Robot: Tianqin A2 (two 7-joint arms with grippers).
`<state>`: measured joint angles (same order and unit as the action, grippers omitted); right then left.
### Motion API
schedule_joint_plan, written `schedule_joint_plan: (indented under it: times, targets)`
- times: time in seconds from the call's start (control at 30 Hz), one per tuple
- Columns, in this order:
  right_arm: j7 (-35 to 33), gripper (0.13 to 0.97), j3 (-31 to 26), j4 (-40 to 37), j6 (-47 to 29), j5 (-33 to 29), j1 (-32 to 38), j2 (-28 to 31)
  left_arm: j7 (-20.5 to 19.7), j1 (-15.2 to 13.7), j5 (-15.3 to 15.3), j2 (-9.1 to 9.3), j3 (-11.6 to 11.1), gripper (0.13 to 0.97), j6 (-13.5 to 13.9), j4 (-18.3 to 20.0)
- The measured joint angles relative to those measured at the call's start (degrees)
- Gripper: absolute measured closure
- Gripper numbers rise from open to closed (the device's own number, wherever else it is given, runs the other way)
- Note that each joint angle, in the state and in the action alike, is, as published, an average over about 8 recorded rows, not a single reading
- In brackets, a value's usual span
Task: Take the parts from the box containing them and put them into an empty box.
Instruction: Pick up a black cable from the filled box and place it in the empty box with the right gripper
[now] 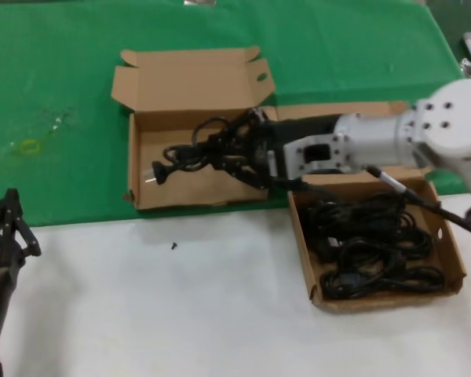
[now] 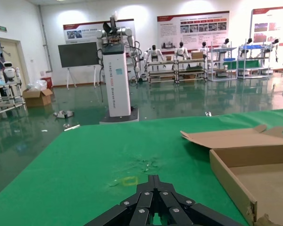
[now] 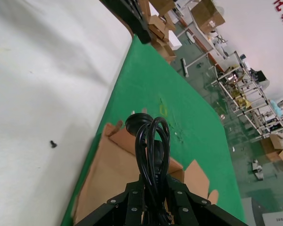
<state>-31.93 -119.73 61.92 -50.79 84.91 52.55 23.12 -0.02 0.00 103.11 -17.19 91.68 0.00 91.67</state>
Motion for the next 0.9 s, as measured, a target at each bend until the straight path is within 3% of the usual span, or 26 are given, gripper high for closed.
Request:
schedule_joint_plan:
  times: [0.53, 0.9]
  targets:
    - [-17.1, 0.873, 1.6, -29.7, 2.9, 2.3, 10.2, -12.8, 0.0, 0.0, 0.0, 0.00, 0.0, 0.955, 0.0, 0.0]
    - [-26.5, 0.864, 3.9, -42.3, 4.3, 3.3, 14.2, -17.0, 0.0, 0.0, 0.0, 0.00, 0.0, 0.955, 0.0, 0.0]
